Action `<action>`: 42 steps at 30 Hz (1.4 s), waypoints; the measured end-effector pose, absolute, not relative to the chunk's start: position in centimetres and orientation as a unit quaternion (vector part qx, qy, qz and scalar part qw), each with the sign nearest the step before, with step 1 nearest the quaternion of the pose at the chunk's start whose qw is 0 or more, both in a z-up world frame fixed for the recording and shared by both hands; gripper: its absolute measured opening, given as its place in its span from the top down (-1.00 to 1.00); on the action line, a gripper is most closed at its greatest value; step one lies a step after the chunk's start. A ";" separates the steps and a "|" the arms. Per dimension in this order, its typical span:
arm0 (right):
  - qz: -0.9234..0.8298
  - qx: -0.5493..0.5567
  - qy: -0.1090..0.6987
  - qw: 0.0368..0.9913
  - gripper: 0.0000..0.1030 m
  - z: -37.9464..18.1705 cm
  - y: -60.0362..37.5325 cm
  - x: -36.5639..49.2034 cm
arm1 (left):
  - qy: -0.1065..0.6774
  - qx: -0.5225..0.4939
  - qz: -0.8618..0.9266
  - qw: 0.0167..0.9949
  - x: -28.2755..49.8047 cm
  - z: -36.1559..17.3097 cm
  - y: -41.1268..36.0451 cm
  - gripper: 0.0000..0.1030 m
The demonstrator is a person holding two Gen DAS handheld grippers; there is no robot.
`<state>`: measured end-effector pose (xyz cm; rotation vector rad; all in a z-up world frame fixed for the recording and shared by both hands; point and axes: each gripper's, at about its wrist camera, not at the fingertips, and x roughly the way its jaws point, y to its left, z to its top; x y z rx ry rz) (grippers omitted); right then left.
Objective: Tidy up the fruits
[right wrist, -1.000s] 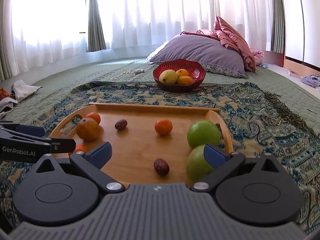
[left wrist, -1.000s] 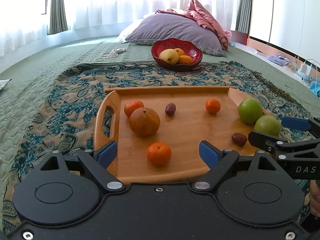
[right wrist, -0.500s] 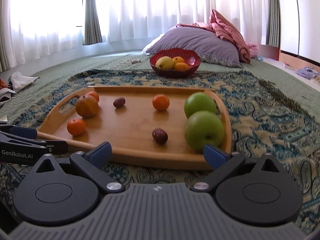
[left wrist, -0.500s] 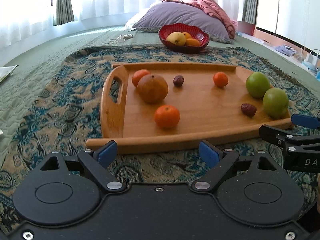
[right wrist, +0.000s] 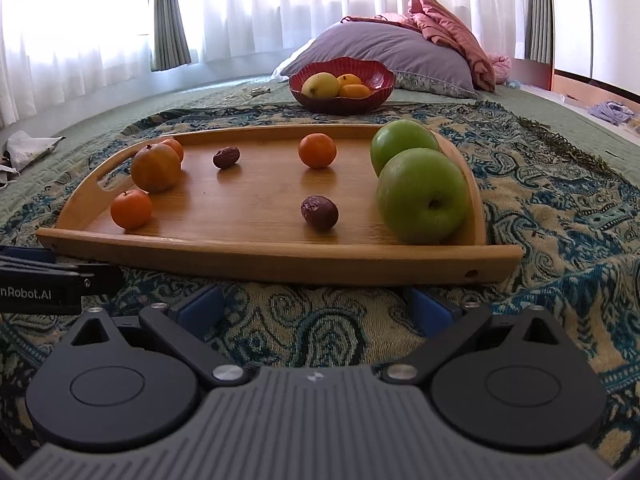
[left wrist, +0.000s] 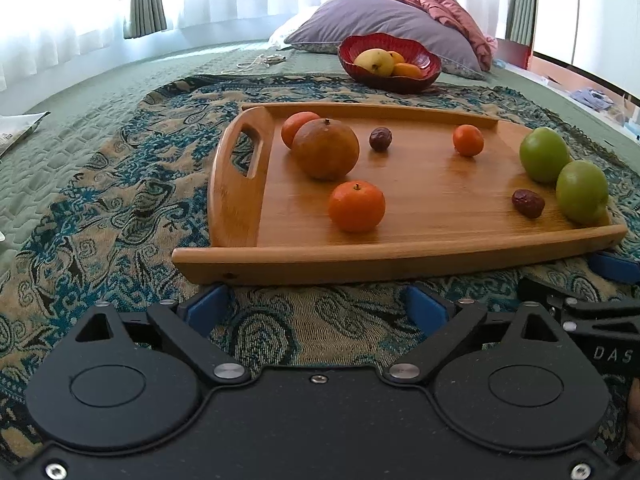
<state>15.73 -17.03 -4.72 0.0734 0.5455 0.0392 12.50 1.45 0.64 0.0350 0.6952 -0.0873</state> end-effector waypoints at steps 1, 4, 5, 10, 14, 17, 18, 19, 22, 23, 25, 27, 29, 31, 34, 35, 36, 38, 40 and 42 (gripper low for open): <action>0.019 0.034 0.267 0.963 -1.00 -4.9 -16.9 15.6 | 0.340 0.016 -0.041 0.939 12.6 0.6 1.4 -0.88; 0.021 0.019 0.268 0.963 -1.00 -5.1 -16.6 15.7 | 0.341 0.012 -0.039 0.939 12.7 0.3 1.5 -0.91; 0.022 0.016 0.269 0.963 -1.00 -5.1 -16.5 15.7 | 0.340 0.011 -0.039 0.939 12.7 0.3 1.4 -0.92; 0.023 0.016 0.268 0.963 -1.00 -5.1 -16.5 15.8 | 0.344 0.005 -0.044 0.938 12.9 -0.1 1.5 -0.99; 0.022 0.012 0.266 0.964 -1.00 -5.2 -16.3 15.7 | 0.347 0.003 -0.046 0.937 13.1 -0.1 1.6 -1.00; 0.022 0.011 0.266 0.964 -1.00 -5.2 -16.3 15.7 | 0.346 0.003 -0.046 0.937 13.1 -0.2 1.6 -1.00; 0.022 0.011 0.266 0.964 -1.00 -5.2 -16.3 15.7 | 0.346 0.003 -0.046 0.937 13.1 -0.2 1.6 -1.00; 0.021 0.010 0.266 0.964 -1.00 -5.2 -16.3 15.7 | 0.346 0.003 -0.046 0.937 13.1 -0.2 1.6 -1.00; 0.021 0.010 0.265 0.964 -1.00 -5.2 -16.2 15.6 | 0.347 0.000 -0.046 0.937 13.1 -0.3 1.6 -1.00; 0.021 0.010 0.265 0.964 -1.00 -5.2 -16.2 15.6 | 0.346 -0.001 -0.047 0.937 13.1 -0.3 1.7 -1.00; 0.021 0.010 0.265 0.964 -1.00 -5.2 -16.3 15.6 | 0.346 -0.002 -0.048 0.937 13.0 -0.4 1.7 -1.00; 0.021 0.010 0.265 0.964 -1.00 -5.2 -16.3 15.6 | 0.346 -0.002 -0.047 0.937 13.0 -0.4 1.7 -1.00; 0.021 0.010 0.265 0.964 -1.00 -5.2 -16.3 15.6 | 0.347 -0.001 -0.047 0.937 13.0 -0.4 1.7 -1.00; 0.021 0.010 0.265 0.964 -1.00 -5.2 -16.3 15.6 | 0.346 -0.002 -0.047 0.937 13.0 -0.3 1.7 -1.00; 0.021 0.010 0.265 0.964 -1.00 -5.2 -16.3 15.6 | 0.343 -0.002 -0.048 0.938 12.9 -0.4 1.8 -1.00; 0.021 0.010 0.265 0.964 -1.00 -5.2 -16.3 15.6 | 0.342 -0.002 -0.047 0.938 12.9 -0.5 1.8 -1.00; 0.021 0.010 0.265 0.964 -1.00 -5.2 -16.3 15.6 | 0.342 -0.001 -0.047 0.939 12.9 -0.5 1.8 -1.00; 0.021 0.010 0.265 0.964 -1.00 -5.2 -16.3 15.6 | 0.343 -0.001 -0.047 0.938 12.9 -0.5 1.8 -1.00; 0.021 0.010 0.265 0.964 -1.00 -5.2 -16.3 15.6 | 0.344 -0.002 -0.048 0.938 12.9 -0.5 1.8 -1.00; 0.021 0.010 0.265 0.964 -1.00 -5.2 -16.3 15.6 | 0.343 -0.001 -0.048 0.938 12.9 -0.5 1.8 -1.00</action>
